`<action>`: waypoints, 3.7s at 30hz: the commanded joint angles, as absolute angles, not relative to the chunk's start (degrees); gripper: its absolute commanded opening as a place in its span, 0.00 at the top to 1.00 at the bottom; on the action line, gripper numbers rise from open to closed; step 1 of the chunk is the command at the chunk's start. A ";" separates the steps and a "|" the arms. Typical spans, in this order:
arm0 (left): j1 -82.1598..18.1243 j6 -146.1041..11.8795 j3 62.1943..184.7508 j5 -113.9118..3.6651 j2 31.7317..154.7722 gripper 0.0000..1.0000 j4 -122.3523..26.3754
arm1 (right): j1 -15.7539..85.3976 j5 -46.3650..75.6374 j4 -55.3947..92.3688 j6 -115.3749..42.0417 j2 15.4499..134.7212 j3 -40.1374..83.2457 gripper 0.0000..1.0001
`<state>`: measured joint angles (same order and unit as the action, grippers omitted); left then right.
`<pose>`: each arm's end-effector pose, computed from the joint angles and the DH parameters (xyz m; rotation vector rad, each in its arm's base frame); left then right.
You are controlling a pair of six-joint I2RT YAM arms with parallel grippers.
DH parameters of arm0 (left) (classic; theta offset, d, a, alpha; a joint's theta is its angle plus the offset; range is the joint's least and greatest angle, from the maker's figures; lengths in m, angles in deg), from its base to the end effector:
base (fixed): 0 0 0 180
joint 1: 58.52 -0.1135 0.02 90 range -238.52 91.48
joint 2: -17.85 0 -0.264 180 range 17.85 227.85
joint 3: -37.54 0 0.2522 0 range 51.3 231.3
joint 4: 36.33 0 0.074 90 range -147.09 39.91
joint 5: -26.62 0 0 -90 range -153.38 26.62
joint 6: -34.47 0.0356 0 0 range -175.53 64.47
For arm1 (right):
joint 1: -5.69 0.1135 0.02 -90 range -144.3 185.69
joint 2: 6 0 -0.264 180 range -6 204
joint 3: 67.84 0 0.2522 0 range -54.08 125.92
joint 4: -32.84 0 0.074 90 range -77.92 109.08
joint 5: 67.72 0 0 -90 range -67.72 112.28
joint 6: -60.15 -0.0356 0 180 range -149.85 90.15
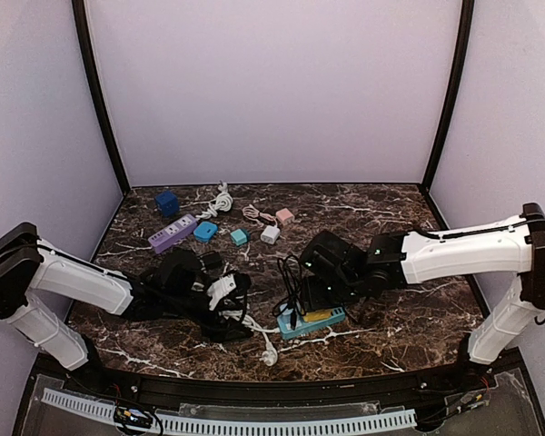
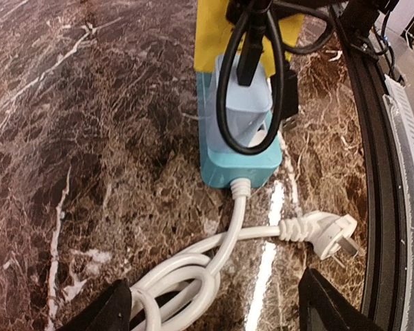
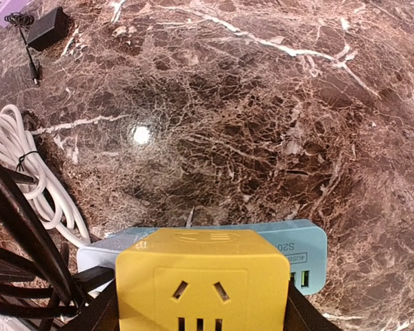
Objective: Insert the plug
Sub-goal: Insert the plug into the socket.
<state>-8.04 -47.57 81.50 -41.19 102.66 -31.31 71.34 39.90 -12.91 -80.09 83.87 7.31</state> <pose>0.1637 -0.2196 0.1488 1.3002 1.8605 -0.8315 0.1403 0.2839 0.2195 -0.2424 2.5802 0.3654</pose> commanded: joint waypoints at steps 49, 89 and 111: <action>0.27 -49.84 77.04 -45.80 113.33 0.30 0.94 | 79.56 42.83 -29.65 -88.64 98.59 12.13 1.00; 2.12 -47.27 79.40 -45.76 114.70 0.30 0.88 | 79.66 44.18 -30.63 -87.52 89.64 13.05 0.39; 2.56 -46.32 78.76 -46.21 114.14 0.30 0.47 | 79.87 43.12 -23.67 -81.59 80.40 11.68 0.16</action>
